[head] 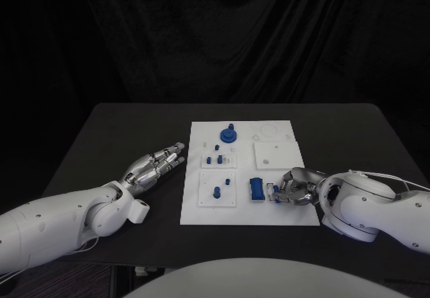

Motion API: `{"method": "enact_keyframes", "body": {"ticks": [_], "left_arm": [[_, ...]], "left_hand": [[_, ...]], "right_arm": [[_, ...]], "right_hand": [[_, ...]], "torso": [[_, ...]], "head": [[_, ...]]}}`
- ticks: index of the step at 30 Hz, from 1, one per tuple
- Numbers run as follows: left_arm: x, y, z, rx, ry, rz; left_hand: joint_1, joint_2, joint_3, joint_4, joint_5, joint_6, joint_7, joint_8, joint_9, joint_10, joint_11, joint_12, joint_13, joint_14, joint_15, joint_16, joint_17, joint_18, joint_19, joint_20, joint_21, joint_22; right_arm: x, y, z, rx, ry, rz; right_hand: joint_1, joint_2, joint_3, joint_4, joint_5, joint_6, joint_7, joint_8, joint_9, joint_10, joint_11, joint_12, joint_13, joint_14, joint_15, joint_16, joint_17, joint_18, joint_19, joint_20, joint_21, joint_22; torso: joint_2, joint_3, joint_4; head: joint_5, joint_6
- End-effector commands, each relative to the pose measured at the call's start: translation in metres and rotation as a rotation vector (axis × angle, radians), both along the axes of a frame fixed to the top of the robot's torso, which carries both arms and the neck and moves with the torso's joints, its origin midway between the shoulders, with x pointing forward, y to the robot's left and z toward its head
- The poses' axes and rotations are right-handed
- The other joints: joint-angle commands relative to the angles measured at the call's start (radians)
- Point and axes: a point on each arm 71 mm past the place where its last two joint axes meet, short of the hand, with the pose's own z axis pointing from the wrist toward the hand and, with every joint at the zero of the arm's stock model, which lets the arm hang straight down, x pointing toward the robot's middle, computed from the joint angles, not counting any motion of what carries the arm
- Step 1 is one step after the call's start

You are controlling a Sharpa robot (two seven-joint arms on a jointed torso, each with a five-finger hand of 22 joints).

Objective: Assemble the parts on the task board

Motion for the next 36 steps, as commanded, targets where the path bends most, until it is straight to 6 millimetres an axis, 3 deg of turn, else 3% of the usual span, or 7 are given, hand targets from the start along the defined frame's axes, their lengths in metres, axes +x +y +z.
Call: {"method": "enact_keyframes", "body": {"ticks": [1,5,8,13,15,20,36], "left_arm": [[-0.0006,-0.0013,0.0076,-0.085,-0.083,-0.002],[-0.0008,-0.0017,0.0067,-0.084,-0.077,-0.006],[-0.0009,-0.002,0.006,-0.083,-0.073,-0.008],[-0.0012,-0.0023,0.0048,-0.08,-0.065,-0.01],[-0.0012,-0.0023,0.0044,-0.079,-0.064,-0.01],[-0.0013,-0.0022,0.0039,-0.077,-0.061,-0.01],[-0.0016,-0.0027,0.0026,-0.076,-0.057,-0.012]], "left_hand": [[0.008,0.001,0.007,0.0,0.006,-0.006,0.003,-0.002,-0.001,-0.005,0.0,-0.001,-0.001,0.0,0.006,-0.004,-0.001,0.007,0.003,0.007,0.006,-0.001],[0.009,0.001,0.008,0.001,0.006,-0.007,0.003,-0.002,-0.001,-0.005,0.0,-0.001,-0.001,0.0,0.007,-0.004,-0.001,0.007,0.003,0.007,0.006,-0.001],[0.009,0.001,0.008,0.001,0.006,-0.007,0.003,-0.002,-0.001,-0.005,0.0,-0.001,-0.001,0.0,0.007,-0.004,-0.001,0.007,0.003,0.007,0.006,-0.001],[0.009,0.001,0.009,0.001,0.006,-0.009,0.004,-0.002,-0.002,-0.006,0.001,-0.001,-0.001,0.0,0.007,-0.004,-0.001,0.007,0.003,0.008,0.006,-0.001],[0.009,0.001,0.01,0.002,0.006,-0.011,0.004,-0.002,-0.002,-0.007,0.001,-0.001,-0.001,0.0,0.008,-0.004,-0.001,0.007,0.003,0.009,0.006,-0.001],[0.009,0.001,0.01,0.002,0.006,-0.011,0.004,-0.002,-0.002,-0.007,0.001,-0.001,-0.001,0.0,0.008,-0.004,-0.001,0.007,0.003,0.009,0.006,-0.001],[0.009,0.001,0.011,0.002,0.006,-0.012,0.005,-0.002,-0.002,-0.007,0.002,-0.001,-0.001,0.0,0.008,-0.004,-0.001,0.007,0.003,0.01,0.006,-0.001]], "right_arm": [[-0.0009,-0.0126,-0.0058,-0.107,-0.001,-0.022],[-0.0009,-0.0128,-0.0053,-0.102,-0.008,-0.017],[-0.0008,-0.0126,-0.0051,-0.09,-0.009,-0.016],[-0.0008,-0.0125,-0.0053,-0.074,-0.006,-0.016],[-0.0008,-0.0127,-0.0053,-0.064,-0.004,-0.018],[-0.0015,-0.0139,-0.0041,-0.037,-0.01,-0.026],[-0.0012,-0.0167,-0.0051,0.002,0.005,-0.049]], "right_hand": [[-0.004,0.001,0.034,-0.025,-0.031,-0.001,0.003,-0.01,-0.002,0.104,0.011,0.003,0.263,0.072,0.012,-0.005,0.094,0.0,0.031,0.011,-0.003,0.201],[-0.027,0.001,0.025,-0.004,-0.077,0.005,0.006,-0.016,-0.003,0.104,0.013,0.003,0.263,0.072,0.014,-0.005,0.094,0.0,0.031,0.014,-0.004,0.2],[-0.061,0.001,0.008,0.021,-0.136,0.011,0.008,-0.021,-0.002,0.104,0.016,0.003,0.263,0.072,0.017,-0.005,0.093,0.001,0.031,0.017,-0.005,0.2],[-0.112,0.011,-0.016,0.024,-0.202,0.016,0.011,-0.027,-0.001,0.104,0.018,0.003,0.263,0.072,0.019,-0.006,0.091,0.001,0.031,0.019,-0.006,0.2],[-0.161,0.021,-0.037,0.025,-0.256,0.02,0.012,-0.031,0.0,0.104,0.02,0.003,0.263,0.072,0.02,-0.006,0.091,0.001,0.031,0.02,-0.007,0.2],[-0.205,0.029,-0.059,0.026,-0.308,0.025,0.01,-0.032,0.004,0.104,0.018,0.003,0.263,0.071,0.019,-0.007,0.09,0.001,0.031,0.02,-0.008,0.2],[-0.228,0.058,-0.062,0.026,-0.328,0.034,0.006,-0.027,0.009,0.104,0.015,0.003,0.263,0.073,0.017,-0.004,0.096,0.001,0.032,0.018,-0.006,0.201]], "torso": [[-0.001,0.0001,0.0],[-0.001,-0.0001,0.0004],[0.0,-0.0003,0.0006],[0.0,-0.0002,0.0009],[0.0,-0.0004,0.001],[0.001,-0.0003,0.0008],[0.001,-0.0006,0.0019]], "head": [[0.001,0.0],[0.0,0.0],[0.001,0.0],[-0.001,0.0],[-0.001,0.0],[0.001,0.0],[0.007,0.0]]}}
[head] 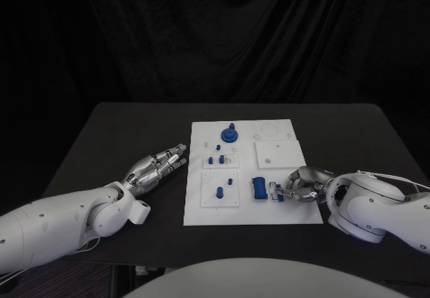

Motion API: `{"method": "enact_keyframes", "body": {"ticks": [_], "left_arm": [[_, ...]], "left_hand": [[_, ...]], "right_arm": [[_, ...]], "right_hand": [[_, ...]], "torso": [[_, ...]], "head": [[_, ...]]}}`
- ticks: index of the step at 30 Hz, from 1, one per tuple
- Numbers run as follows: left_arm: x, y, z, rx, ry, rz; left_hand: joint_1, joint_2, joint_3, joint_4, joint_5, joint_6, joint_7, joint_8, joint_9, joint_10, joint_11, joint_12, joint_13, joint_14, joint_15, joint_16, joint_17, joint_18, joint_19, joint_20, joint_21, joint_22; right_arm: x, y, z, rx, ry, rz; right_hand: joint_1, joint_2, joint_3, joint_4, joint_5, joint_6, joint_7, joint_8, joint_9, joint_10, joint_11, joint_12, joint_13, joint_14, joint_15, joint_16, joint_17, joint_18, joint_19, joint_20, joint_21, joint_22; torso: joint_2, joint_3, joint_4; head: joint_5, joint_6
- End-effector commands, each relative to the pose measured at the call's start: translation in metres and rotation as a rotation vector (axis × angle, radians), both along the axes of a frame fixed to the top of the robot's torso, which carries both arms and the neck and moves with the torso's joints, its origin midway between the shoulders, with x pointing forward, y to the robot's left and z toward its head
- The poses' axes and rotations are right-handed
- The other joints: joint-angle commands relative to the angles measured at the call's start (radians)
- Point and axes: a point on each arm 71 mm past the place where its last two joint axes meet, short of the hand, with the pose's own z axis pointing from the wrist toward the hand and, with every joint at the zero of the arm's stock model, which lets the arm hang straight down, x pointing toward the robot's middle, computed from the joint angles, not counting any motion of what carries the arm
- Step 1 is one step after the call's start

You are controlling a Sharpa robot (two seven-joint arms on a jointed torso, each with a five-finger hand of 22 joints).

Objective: Assemble the parts on the task board

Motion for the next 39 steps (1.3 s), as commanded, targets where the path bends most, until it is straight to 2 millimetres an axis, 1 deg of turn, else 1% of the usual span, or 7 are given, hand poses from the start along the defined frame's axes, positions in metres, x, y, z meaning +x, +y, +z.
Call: {"method": "enact_keyframes", "body": {"ticks": [1,8,30,33,34,35,39], "left_arm": [[-0.0002,-0.0012,0.0061,-0.065,-0.069,0.005],[-0.0001,-0.0015,0.0053,-0.064,-0.067,0.005],[-0.001,-0.003,0.0025,-0.065,-0.051,-0.006],[-0.0012,-0.0034,0.002,-0.066,-0.049,-0.008],[-0.0013,-0.0035,0.0019,-0.066,-0.049,-0.008],[-0.0014,-0.0035,0.0018,-0.067,-0.049,-0.008],[-0.0018,-0.0032,0.0013,-0.067,-0.046,-0.009]], "left_hand": [[0.009,0.001,0.006,0.002,0.006,-0.009,0.002,-0.002,-0.001,-0.007,0.002,-0.001,-0.002,0.0,0.008,-0.004,-0.002,0.007,-0.001,0.006,0.006,-0.001],[0.009,0.001,0.007,0.002,0.006,-0.01,0.002,-0.002,-0.001,-0.008,0.003,-0.001,-0.002,0.0,0.009,-0.004,-0.002,0.007,-0.001,0.006,0.006,-0.001],[0.011,0.001,0.011,0.001,0.008,-0.012,0.003,-0.002,-0.001,-0.009,0.004,-0.001,-0.002,0.0,0.01,-0.004,-0.002,0.007,0.0,0.008,0.006,-0.001],[0.011,0.001,0.011,0.001,0.008,-0.012,0.003,-0.002,-0.001,-0.009,0.004,-0.001,-0.002,0.0,0.01,-0.004,-0.002,0.007,0.0,0.008,0.006,-0.001],[0.011,0.001,0.011,0.001,0.008,-0.012,0.003,-0.002,-0.001,-0.009,0.004,-0.001,-0.002,0.0,0.01,-0.004,-0.002,0.007,0.0,0.008,0.006,-0.001],[0.011,0.001,0.011,0.001,0.008,-0.012,0.003,-0.002,-0.001,-0.009,0.004,-0.001,-0.002,0.0,0.01,-0.004,-0.002,0.007,0.0,0.008,0.006,-0.001],[0.012,0.001,0.012,0.0,0.008,-0.013,0.004,-0.002,-0.001,-0.01,0.004,-0.001,-0.002,0.0,0.011,-0.004,-0.002,0.007,0.0,0.008,0.007,-0.001]], "right_arm": [[-0.0021,-0.0017,-0.0045,0.006,0.025,-0.017],[-0.0013,-0.0029,-0.006,-0.005,0.036,-0.022],[0.0017,-0.0008,-0.0092,-0.017,0.051,-0.006],[0.0021,-0.0002,-0.0088,-0.039,0.038,0.005],[0.0021,-0.0001,-0.0085,-0.048,0.034,0.009],[0.0021,0.0001,-0.0081,-0.066,0.026,0.018],[0.0022,0.0008,-0.0055,-0.147,-0.018,0.063]], "right_hand": [[-0.003,0.008,-0.004,0.0,-0.008,0.01,0.0,0.007,-0.001,0.104,0.001,0.003,0.263,0.074,0.003,-0.004,0.096,0.001,0.032,0.004,-0.003,0.201],[0.012,0.033,0.009,-0.004,-0.004,0.006,-0.002,0.006,0.003,0.104,-0.002,0.003,0.263,0.074,0.001,-0.004,0.096,0.001,0.031,0.001,-0.004,0.2],[0.192,0.01,0.074,-0.035,0.129,-0.009,-0.009,0.019,0.028,0.104,-0.009,0.003,0.263,0.073,-0.005,-0.004,0.096,0.003,0.027,-0.005,-0.014,0.198],[0.224,-0.017,0.081,-0.059,0.158,-0.018,-0.008,0.016,0.03,0.104,-0.008,0.003,0.263,0.073,-0.005,-0.005,0.095,0.004,0.025,-0.005,-0.019,0.196],[0.241,-0.034,0.084,-0.074,0.2,-0.023,-0.007,0.012,0.03,0.104,-0.007,0.003,0.263,0.073,-0.005,-0.005,0.094,0.005,0.024,-0.005,-0.021,0.195],[0.244,-0.048,0.083,-0.079,0.229,-0.025,-0.004,0.007,0.028,0.104,-0.005,0.003,0.263,0.073,-0.003,-0.005,0.094,0.005,0.024,-0.004,-0.023,0.195],[0.243,-0.076,0.078,-0.084,0.274,-0.033,0.005,-0.008,0.022,0.104,0.002,0.003,0.263,0.073,0.003,-0.005,0.094,0.006,0.02,0.001,-0.031,0.192]], "torso": [[0.0,-0.0002,-0.0001],[0.0,-0.0009,-0.0004],[-0.001,0.0003,-0.0013],[-0.001,0.0001,-0.0012],[-0.001,0.0001,-0.001],[-0.001,0.0002,-0.0012],[-0.001,0.0005,-0.0015]], "head": [[0.003,0.0],[0.007,0.0],[0.015,0.0],[0.014,0.0],[0.014,0.0],[0.014,0.0],[0.014,0.0]]}}
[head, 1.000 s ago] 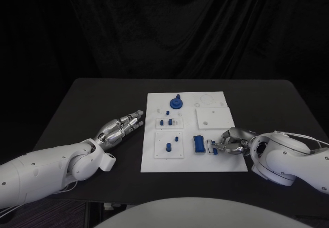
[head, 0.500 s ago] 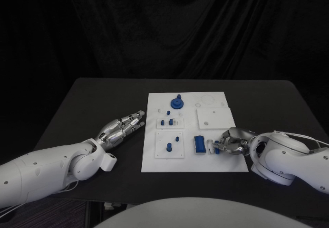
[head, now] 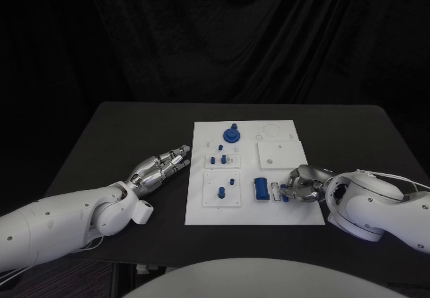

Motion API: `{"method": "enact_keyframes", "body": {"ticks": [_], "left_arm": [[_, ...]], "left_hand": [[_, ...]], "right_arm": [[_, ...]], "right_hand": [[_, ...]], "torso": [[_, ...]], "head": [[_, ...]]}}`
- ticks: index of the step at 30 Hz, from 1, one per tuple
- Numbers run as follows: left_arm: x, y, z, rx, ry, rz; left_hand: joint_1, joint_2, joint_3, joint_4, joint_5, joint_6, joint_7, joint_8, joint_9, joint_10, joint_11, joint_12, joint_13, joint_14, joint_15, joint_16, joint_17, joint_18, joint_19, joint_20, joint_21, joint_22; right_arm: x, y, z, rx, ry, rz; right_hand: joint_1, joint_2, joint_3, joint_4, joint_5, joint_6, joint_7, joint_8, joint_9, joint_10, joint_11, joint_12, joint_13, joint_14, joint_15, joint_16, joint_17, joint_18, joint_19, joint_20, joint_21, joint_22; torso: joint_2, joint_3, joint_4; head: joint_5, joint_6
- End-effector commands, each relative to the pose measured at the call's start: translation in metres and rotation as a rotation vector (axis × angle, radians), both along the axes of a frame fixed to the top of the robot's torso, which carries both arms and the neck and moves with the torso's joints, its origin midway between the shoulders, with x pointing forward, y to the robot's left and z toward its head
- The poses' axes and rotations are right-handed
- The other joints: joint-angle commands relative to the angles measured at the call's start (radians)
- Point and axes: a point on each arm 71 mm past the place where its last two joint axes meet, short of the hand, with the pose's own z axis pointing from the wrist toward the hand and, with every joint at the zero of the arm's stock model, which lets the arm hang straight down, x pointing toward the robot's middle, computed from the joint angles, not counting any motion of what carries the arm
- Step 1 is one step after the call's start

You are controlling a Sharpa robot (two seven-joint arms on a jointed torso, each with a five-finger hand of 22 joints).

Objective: Assemble the parts on the task board

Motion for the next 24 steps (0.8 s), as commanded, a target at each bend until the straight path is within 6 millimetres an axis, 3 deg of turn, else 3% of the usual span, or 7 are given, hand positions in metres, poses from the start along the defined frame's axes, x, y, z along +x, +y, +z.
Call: {"method": "enact_keyframes", "body": {"ticks": [1,4,16,20,24], "left_arm": [[-0.0005,-0.0008,0.0051,-0.06,-0.056,0.002],[-0.0009,-0.0004,0.0047,-0.059,-0.053,0.002],[-0.0016,-0.0001,0.0035,-0.057,-0.045,-0.001],[-0.0017,-0.0004,0.0033,-0.057,-0.043,-0.003],[-0.0018,-0.0007,0.003,-0.057,-0.04,-0.005]], "left_hand": [[0.012,0.001,0.007,0.0,0.004,-0.009,0.0,-0.002,-0.001,-0.006,0.001,-0.001,-0.001,0.0,0.004,-0.004,-0.001,0.007,0.0,0.009,0.007,-0.001],[0.012,0.001,0.007,0.0,0.004,-0.009,0.0,-0.002,-0.001,-0.006,0.001,-0.001,-0.001,0.0,0.004,-0.004,-0.001,0.007,0.0,0.009,0.007,-0.001],[0.013,0.002,0.009,0.0,0.005,-0.01,0.001,-0.002,-0.001,-0.006,0.002,-0.001,-0.001,0.0,0.004,-0.004,-0.001,0.007,0.0,0.009,0.007,-0.001],[0.013,0.002,0.009,0.0,0.005,-0.01,0.001,-0.002,-0.001,-0.006,0.002,-0.001,-0.001,0.0,0.005,-0.004,-0.001,0.007,0.0,0.01,0.007,-0.001],[0.014,0.002,0.01,0.0,0.005,-0.01,0.002,-0.002,-0.001,-0.005,0.003,-0.001,-0.001,0.0,0.005,-0.004,-0.001,0.007,0.0,0.01,0.007,-0.001]], "right_arm": [[-0.0039,-0.0046,-0.0053,-0.161,-0.014,0.054],[-0.0043,-0.0035,-0.002,-0.223,-0.062,0.096],[-0.0053,-0.0045,0.0026,-0.36,-0.131,0.184],[-0.0049,-0.0055,0.0015,-0.381,-0.121,0.193],[-0.0043,-0.0062,0.0005,-0.392,-0.115,0.198]], "right_hand": [[0.0,-0.022,-0.002,-0.007,0.017,-0.006,0.003,-0.008,-0.009,0.104,0.003,0.003,0.263,0.073,0.003,-0.005,0.094,0.007,0.02,0.001,-0.004,0.192],[0.015,-0.037,0.002,-0.024,0.035,-0.015,0.008,-0.02,-0.014,0.104,0.007,0.003,0.263,0.073,0.006,-0.005,0.093,0.008,0.018,0.004,-0.009,0.191],[0.018,-0.043,0.009,-0.035,0.057,-0.02,0.015,-0.039,-0.024,0.104,0.011,0.003,0.263,0.072,0.01,-0.007,0.09,0.008,0.018,0.008,-0.01,0.191],[0.016,-0.043,0.014,-0.037,0.06,-0.018,0.019,-0.062,-0.036,0.104,0.015,0.003,0.263,0.072,0.013,-0.007,0.09,0.008,0.018,0.011,-0.012,0.19],[0.016,-0.047,0.035,-0.054,0.092,0.014,0.031,-0.14,-0.079,0.104,0.027,0.003,0.263,0.072,0.023,-0.007,0.089,0.008,0.018,0.02,-0.014,0.19]], "torso": [[0.0,0.0005,-0.0004],[0.0,0.0001,0.0001],[0.0,-0.0003,0.0004],[0.001,-0.0002,0.0006],[0.001,-0.0003,0.0008]], "head": [[0.0,0.0],[-0.001,0.0],[-0.003,0.0],[-0.002,0.0],[-0.004,0.0]]}}
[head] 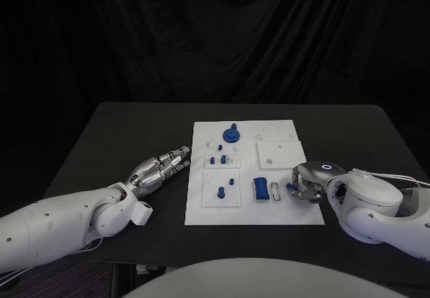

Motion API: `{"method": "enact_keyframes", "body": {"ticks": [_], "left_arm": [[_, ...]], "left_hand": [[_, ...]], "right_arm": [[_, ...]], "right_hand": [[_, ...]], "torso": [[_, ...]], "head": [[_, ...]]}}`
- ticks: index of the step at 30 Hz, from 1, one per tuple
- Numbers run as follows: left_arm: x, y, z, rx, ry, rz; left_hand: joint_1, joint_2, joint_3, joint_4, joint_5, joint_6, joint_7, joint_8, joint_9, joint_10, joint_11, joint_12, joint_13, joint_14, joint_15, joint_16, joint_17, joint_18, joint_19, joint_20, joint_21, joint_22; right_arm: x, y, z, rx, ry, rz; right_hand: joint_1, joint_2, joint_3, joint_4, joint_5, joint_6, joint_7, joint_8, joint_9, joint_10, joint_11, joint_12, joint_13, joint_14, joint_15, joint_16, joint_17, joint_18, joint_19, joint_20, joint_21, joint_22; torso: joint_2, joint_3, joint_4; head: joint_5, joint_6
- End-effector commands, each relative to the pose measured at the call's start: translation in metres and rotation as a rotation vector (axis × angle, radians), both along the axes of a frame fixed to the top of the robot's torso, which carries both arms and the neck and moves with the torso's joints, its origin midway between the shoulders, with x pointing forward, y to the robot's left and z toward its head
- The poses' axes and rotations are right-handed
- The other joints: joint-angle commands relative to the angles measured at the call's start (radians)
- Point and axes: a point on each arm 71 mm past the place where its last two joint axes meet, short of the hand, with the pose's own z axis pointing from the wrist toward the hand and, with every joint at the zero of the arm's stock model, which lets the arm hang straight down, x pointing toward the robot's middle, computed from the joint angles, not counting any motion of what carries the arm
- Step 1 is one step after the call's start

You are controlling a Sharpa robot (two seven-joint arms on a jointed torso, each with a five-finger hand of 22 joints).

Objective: Assemble the parts on the task board

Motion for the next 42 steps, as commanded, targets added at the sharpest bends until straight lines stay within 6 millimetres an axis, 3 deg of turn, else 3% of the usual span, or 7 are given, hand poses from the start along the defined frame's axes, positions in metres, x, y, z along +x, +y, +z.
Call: {"method": "enact_keyframes", "body": {"ticks": [1,13,21,22,24,26,42], "left_arm": [[0.0,-0.001,0.005,-0.053,-0.047,0.0],[0.0,-0.003,0.004,-0.055,-0.041,-0.007],[0.0,-0.002,0.004,-0.054,-0.04,-0.006],[0.0,-0.002,0.003,-0.054,-0.039,-0.006],[0.0,-0.002,0.003,-0.053,-0.039,-0.006],[0.0,-0.002,0.003,-0.053,-0.039,-0.006],[-0.001,-0.002,0.003,-0.056,-0.041,-0.005]], "left_hand": [[0.01,-0.002,0.005,0.0,0.005,-0.006,-0.002,-0.002,-0.001,-0.005,0.003,-0.001,-0.001,0.0,0.005,-0.004,-0.002,0.007,0.0,0.01,0.007,-0.001],[0.012,-0.002,0.011,0.0,0.007,-0.007,0.003,-0.002,-0.001,0.0,0.009,0.0,0.0,0.0,0.008,-0.004,-0.002,0.007,0.001,0.013,0.007,-0.001],[0.013,-0.002,0.014,-0.001,0.008,-0.007,0.006,-0.001,0.0,0.003,0.011,0.001,0.001,0.0,0.01,-0.004,-0.002,0.007,0.001,0.014,0.008,-0.001],[0.013,-0.002,0.014,-0.001,0.008,-0.007,0.006,-0.001,0.0,0.003,0.011,0.001,0.001,0.0,0.01,-0.004,-0.002,0.007,0.001,0.014,0.008,-0.001],[0.013,-0.002,0.014,-0.001,0.008,-0.007,0.006,-0.001,0.0,0.003,0.011,0.001,0.001,0.0,0.01,-0.004,-0.002,0.007,0.001,0.014,0.008,-0.001],[0.014,-0.002,0.016,-0.002,0.009,-0.007,0.007,-0.001,0.0,0.005,0.013,0.001,0.001,0.0,0.01,-0.004,-0.002,0.007,0.001,0.015,0.008,-0.001],[0.016,-0.002,0.019,-0.002,0.011,-0.005,0.008,-0.001,0.0,0.007,0.014,0.002,0.001,0.0,0.011,-0.004,-0.002,0.007,0.001,0.015,0.008,-0.001]], "right_arm": [[-0.003,-0.008,-0.01,-0.109,0.047,-0.011],[0.001,-0.012,-0.016,-0.125,0.064,-0.013],[0.0,-0.015,-0.019,-0.031,0.076,-0.049],[0.0,-0.016,-0.019,-0.01,0.08,-0.06],[0.0,-0.017,-0.02,0.033,0.091,-0.082],[0.0,-0.02,-0.021,0.083,0.112,-0.111],[-0.001,-0.031,-0.006,0.504,0.169,-0.36]], "right_hand": [[-0.003,-0.014,0.012,-0.011,0.017,0.02,0.003,-0.05,-0.041,0.104,0.01,0.003,0.263,0.072,0.008,-0.003,0.089,0.008,0.017,0.01,-0.006,0.19],[-0.001,-0.045,0.032,-0.061,0.035,0.048,0.027,-0.174,-0.096,0.104,0.032,0.003,0.263,0.07,0.026,-0.007,0.08,0.01,0.012,0.026,-0.019,0.187],[-0.004,-0.038,0.082,-0.107,0.194,0.151,0.014,-0.213,-0.111,0.104,0.02,0.003,0.263,0.07,0.017,-0.005,0.084,0.006,0.02,0.02,0.002,0.194],[0.002,-0.038,0.097,-0.117,0.174,0.162,0.011,-0.218,-0.112,0.104,0.017,0.003,0.263,0.07,0.014,-0.005,0.085,0.006,0.022,0.018,0.005,0.195],[-0.021,-0.051,0.248,-0.114,0.015,0.207,0.008,-0.263,-0.128,0.104,0.013,0.003,0.263,0.072,0.013,-0.003,0.089,0.004,0.024,0.011,0.012,0.197],[-0.059,-0.065,0.3,-0.103,-0.012,0.233,0.0,-0.282,-0.129,0.104,0.009,0.003,0.263,0.071,0.008,-0.004,0.085,0.004,0.025,0.012,0.013,0.196],[-0.09,-0.066,0.341,-0.101,-0.027,0.284,-0.008,-0.301,-0.121,0.104,0.0,0.003,0.263,0.075,0.001,0.003,0.099,0.002,0.031,0.005,0.026,0.2]], "torso": [[0.0,0.0,0.0],[0.0,0.0,0.0],[0.0,0.0002,0.0],[0.0,0.0001,-0.0004],[0.0,0.0003,-0.0009],[0.0,0.0001,-0.0009],[0.001,0.0001,-0.0001]], "head": [[-0.002,0.0],[0.002,0.0],[0.003,0.0],[0.003,0.0],[0.001,0.0],[-0.001,0.0],[-0.057,0.0]]}}
